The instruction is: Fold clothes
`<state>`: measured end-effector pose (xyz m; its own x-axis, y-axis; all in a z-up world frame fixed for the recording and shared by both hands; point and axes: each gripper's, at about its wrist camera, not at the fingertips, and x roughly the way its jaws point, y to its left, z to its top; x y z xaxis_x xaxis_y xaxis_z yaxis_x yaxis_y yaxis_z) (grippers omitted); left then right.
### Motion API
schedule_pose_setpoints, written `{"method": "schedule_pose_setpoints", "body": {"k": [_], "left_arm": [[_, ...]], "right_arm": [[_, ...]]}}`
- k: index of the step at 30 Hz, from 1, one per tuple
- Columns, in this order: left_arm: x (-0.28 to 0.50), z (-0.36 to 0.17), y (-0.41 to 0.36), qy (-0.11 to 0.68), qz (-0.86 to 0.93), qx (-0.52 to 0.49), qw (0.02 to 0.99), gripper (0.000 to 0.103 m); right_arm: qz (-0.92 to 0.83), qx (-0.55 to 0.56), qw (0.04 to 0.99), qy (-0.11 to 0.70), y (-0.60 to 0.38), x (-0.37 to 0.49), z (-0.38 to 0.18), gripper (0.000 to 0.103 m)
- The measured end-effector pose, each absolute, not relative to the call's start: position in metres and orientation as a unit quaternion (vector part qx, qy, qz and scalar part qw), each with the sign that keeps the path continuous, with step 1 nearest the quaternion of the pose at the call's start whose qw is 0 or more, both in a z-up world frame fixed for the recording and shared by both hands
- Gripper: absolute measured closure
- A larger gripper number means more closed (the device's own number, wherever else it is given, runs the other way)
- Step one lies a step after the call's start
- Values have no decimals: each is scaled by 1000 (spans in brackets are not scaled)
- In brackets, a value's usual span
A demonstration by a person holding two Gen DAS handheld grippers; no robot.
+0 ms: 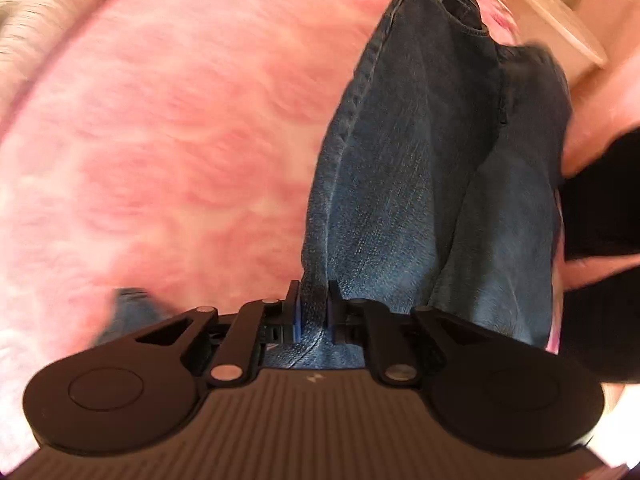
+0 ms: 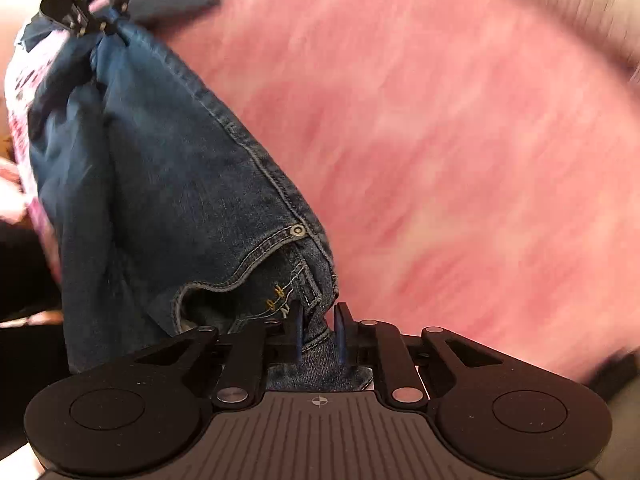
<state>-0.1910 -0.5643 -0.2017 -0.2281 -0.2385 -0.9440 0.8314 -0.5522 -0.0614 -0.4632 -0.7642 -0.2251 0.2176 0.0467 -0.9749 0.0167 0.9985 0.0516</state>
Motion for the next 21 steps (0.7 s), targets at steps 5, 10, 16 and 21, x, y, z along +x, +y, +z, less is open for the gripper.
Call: {"method": "schedule_pose_setpoints", "body": {"k": [5, 10, 16, 21], "left_arm": [[-159, -161, -613, 272, -704, 468, 460, 94], [-141, -181, -699, 252, -673, 475, 508, 95], [-130, -214, -739, 284, -626, 487, 538, 74], [-120, -198, -695, 311, -599, 455, 581, 59]], "right_arm": [[-31, -50, 808, 586, -817, -411, -180, 89], [-68, -119, 803, 580, -875, -362, -208, 89], [-144, -115, 793, 581, -926, -354, -240, 76], [-188, -75, 810, 550, -897, -366, -244, 47]]}}
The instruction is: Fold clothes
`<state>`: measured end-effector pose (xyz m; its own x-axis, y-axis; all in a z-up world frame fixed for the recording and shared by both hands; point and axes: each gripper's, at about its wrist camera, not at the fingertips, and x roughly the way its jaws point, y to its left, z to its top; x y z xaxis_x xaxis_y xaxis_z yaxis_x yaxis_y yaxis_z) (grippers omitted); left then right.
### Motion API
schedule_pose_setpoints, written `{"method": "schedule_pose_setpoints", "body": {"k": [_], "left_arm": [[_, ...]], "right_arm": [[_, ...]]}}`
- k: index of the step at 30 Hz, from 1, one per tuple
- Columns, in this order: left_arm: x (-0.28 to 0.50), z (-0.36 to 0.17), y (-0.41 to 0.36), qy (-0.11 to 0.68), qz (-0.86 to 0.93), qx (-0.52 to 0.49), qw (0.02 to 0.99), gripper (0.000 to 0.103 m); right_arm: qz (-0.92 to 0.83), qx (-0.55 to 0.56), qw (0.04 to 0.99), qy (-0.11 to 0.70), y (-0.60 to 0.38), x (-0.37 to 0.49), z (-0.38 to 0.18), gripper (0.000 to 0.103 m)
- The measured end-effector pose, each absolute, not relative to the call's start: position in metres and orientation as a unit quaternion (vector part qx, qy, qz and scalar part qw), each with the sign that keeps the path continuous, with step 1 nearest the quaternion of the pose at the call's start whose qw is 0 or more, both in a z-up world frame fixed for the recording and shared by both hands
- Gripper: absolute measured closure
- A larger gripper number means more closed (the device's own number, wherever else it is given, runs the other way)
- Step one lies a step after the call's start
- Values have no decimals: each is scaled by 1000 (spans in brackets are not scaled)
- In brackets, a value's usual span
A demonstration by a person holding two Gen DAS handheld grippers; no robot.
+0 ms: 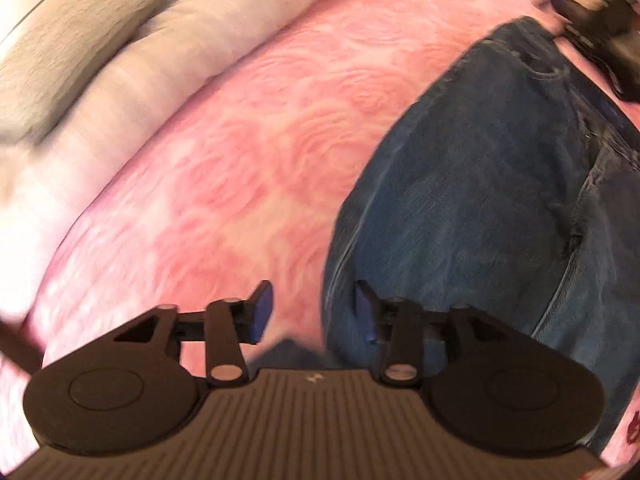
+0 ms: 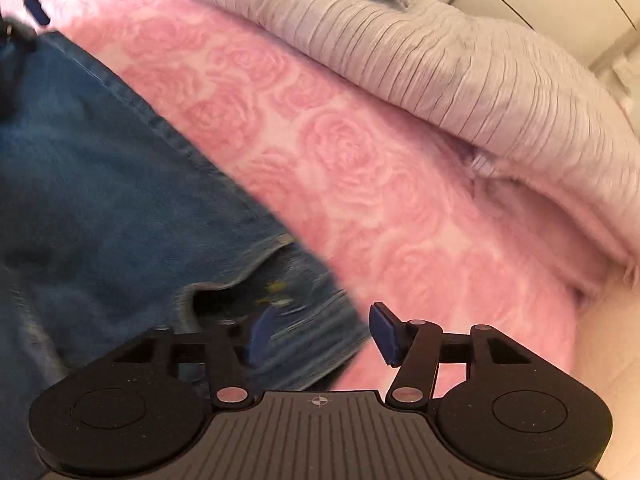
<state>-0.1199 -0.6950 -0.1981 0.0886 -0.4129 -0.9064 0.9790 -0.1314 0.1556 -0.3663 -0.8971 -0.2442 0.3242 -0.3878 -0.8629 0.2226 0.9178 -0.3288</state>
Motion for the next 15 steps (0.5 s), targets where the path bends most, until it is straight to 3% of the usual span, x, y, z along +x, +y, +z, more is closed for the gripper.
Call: {"method": "schedule_pose_setpoints", "body": {"k": [3, 8, 15], "left_arm": [[-106, -184, -662, 346, -567, 421, 618, 53], [-97, -170, -601, 381, -520, 412, 644, 53], [-83, -154, -536, 392, -492, 361, 688, 53]], "right_arm": [[-186, -19, 819, 542, -868, -383, -231, 47], [-126, 117, 848, 501, -794, -375, -221, 47], [31, 256, 875, 410, -709, -252, -243, 47]]}}
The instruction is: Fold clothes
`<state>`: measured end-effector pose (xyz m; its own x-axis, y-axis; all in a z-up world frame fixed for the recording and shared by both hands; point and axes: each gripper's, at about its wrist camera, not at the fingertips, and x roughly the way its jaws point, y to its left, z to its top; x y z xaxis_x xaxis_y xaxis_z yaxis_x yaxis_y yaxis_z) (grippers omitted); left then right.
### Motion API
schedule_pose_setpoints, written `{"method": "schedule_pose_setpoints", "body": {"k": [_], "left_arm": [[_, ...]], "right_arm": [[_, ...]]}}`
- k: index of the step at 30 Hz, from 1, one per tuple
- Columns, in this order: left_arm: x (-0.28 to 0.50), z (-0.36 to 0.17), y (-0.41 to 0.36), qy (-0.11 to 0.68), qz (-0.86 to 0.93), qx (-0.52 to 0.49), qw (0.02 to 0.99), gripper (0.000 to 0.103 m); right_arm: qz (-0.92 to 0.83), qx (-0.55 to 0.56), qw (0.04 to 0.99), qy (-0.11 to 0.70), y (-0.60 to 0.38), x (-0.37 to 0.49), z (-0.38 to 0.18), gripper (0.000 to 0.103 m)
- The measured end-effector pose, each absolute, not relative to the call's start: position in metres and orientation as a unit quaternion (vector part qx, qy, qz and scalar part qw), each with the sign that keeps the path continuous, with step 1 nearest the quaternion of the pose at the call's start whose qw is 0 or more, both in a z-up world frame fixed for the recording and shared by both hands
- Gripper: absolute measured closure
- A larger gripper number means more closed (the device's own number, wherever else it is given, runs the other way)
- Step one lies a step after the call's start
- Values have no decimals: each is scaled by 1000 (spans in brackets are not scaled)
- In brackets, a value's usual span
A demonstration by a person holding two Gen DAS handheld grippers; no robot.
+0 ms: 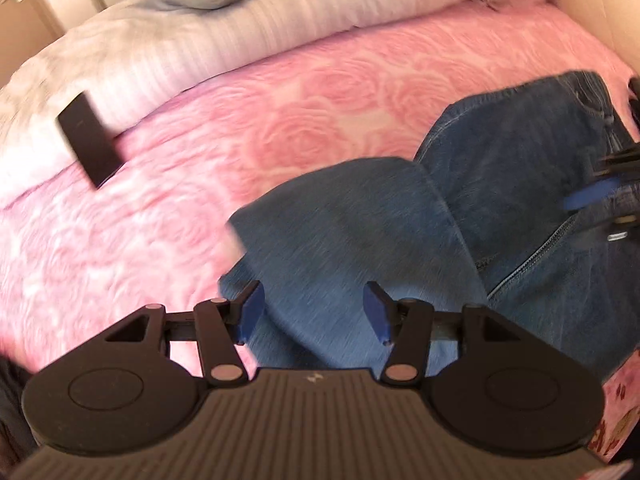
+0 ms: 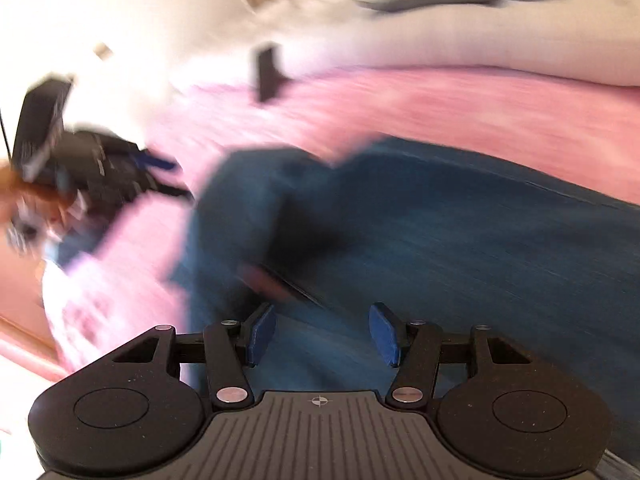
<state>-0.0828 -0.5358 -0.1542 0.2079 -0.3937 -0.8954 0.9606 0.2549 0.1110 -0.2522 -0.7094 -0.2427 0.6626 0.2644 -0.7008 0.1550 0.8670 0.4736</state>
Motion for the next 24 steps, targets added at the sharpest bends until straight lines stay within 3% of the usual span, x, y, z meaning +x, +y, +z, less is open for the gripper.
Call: {"method": "schedule_pose_setpoints", "body": {"k": [5, 6, 7, 8, 12, 16, 20, 24], "left_arm": [[-69, -135, -482, 386, -480, 340, 710, 52], [-65, -131, -468, 386, -473, 337, 716, 52], [-61, -126, -453, 386, -466, 334, 722, 52], [-56, -121, -439, 386, -457, 331, 730, 52], [-34, -106, -379, 393, -410, 303, 765, 52], [-19, -95, -322, 404, -366, 279, 791, 52], [-24, -91, -277, 419, -344, 261, 799, 51], [-48, -97, -251, 422, -341, 261, 799, 41]], "right_arm": [[60, 285, 865, 408, -681, -155, -283, 48], [57, 303, 858, 411, -678, -143, -287, 54], [53, 320, 853, 408, -676, -135, -286, 89], [52, 319, 855, 405, -671, -129, -281, 95], [127, 217, 885, 392, -605, -117, -225, 97], [312, 26, 856, 411, -478, -123, -195, 97], [435, -155, 769, 442, -367, -164, -243, 97], [409, -204, 756, 469, -344, -204, -284, 96]]}}
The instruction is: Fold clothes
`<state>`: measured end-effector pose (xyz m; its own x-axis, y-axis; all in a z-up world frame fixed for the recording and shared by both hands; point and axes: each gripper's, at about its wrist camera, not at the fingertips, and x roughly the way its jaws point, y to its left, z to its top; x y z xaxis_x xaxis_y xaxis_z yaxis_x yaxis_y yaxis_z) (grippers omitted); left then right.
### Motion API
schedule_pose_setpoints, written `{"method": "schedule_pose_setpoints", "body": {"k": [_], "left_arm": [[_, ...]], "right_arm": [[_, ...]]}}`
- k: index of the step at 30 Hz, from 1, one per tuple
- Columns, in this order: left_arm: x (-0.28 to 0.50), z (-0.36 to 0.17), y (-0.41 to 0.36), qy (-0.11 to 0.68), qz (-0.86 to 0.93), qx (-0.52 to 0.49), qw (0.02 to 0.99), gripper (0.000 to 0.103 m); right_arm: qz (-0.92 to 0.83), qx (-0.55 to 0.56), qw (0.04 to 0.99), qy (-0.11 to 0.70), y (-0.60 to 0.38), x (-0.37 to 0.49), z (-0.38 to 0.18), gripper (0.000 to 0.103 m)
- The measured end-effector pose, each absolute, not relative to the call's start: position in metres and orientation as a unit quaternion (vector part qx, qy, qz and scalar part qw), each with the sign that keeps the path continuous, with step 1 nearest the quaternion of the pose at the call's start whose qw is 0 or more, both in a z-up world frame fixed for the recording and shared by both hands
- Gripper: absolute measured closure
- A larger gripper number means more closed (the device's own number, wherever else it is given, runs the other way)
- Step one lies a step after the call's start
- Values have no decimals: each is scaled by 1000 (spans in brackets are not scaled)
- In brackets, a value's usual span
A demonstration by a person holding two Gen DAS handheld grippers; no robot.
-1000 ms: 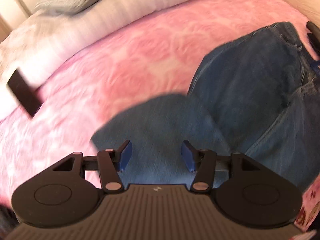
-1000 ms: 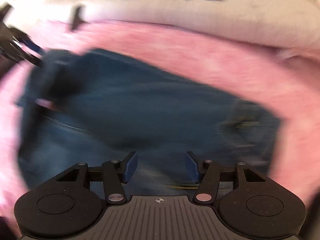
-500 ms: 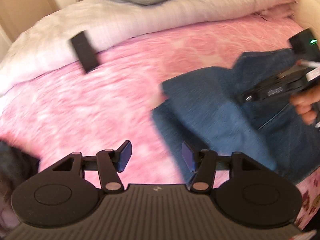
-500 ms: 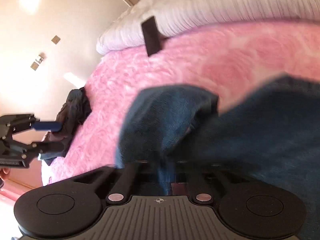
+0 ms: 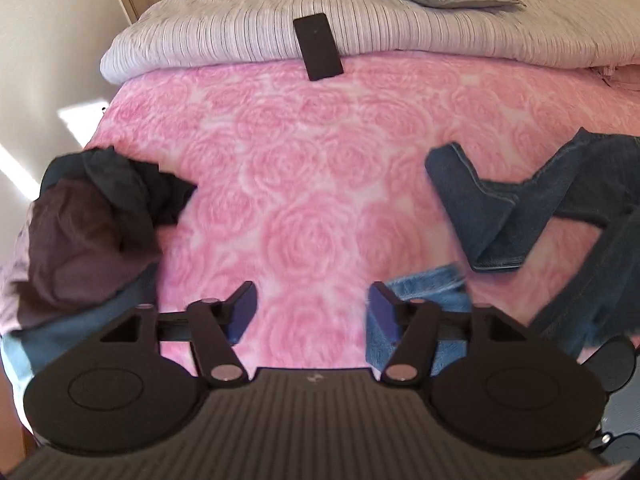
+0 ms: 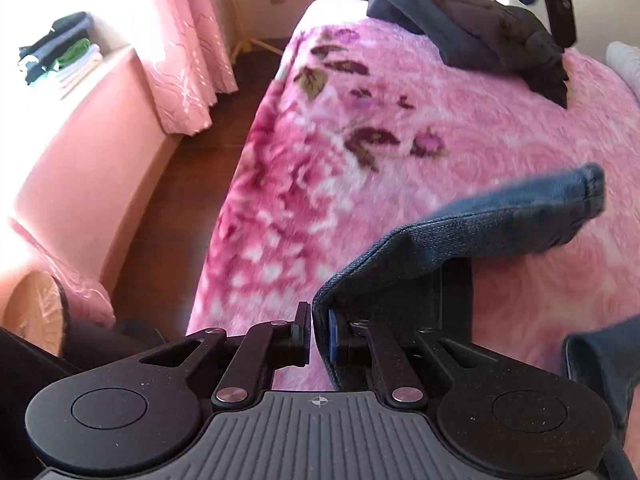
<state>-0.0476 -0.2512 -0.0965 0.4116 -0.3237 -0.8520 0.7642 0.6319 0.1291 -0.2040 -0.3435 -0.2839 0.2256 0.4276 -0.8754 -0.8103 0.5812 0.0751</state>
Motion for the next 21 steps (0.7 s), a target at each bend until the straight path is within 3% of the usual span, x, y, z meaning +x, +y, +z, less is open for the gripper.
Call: {"method": "schedule_pose_setpoints", "body": {"k": [2, 3, 4, 13, 16, 17, 19, 20, 21], "left_arm": [[-62, -104, -246, 429, -346, 260, 793, 41], [-70, -109, -246, 434, -349, 256, 790, 40], [-78, -114, -247, 439, -353, 253, 787, 40], [-124, -164, -313, 482, -408, 216, 744, 35], [-140, -193, -343, 480, -418, 285, 717, 34], [-145, -207, -349, 480, -423, 311, 703, 37], [-149, -228, -350, 481, -433, 350, 677, 67], [-146, -230, -346, 475, -437, 360, 674, 93], [-140, -227, -339, 470, -446, 353, 675, 99]], "right_arm": [[397, -188, 767, 467, -346, -220, -280, 75], [388, -183, 773, 467, -347, -227, -276, 50], [381, -177, 778, 467, -347, -235, -270, 34], [273, -120, 817, 494, -358, -289, -239, 33], [209, -91, 827, 513, -371, -294, -237, 33], [186, -81, 830, 520, -377, -297, -235, 33], [134, -63, 833, 533, -389, -300, -233, 33], [103, -51, 833, 541, -395, -301, -232, 33], [73, -40, 833, 547, -400, -301, -232, 33]]}}
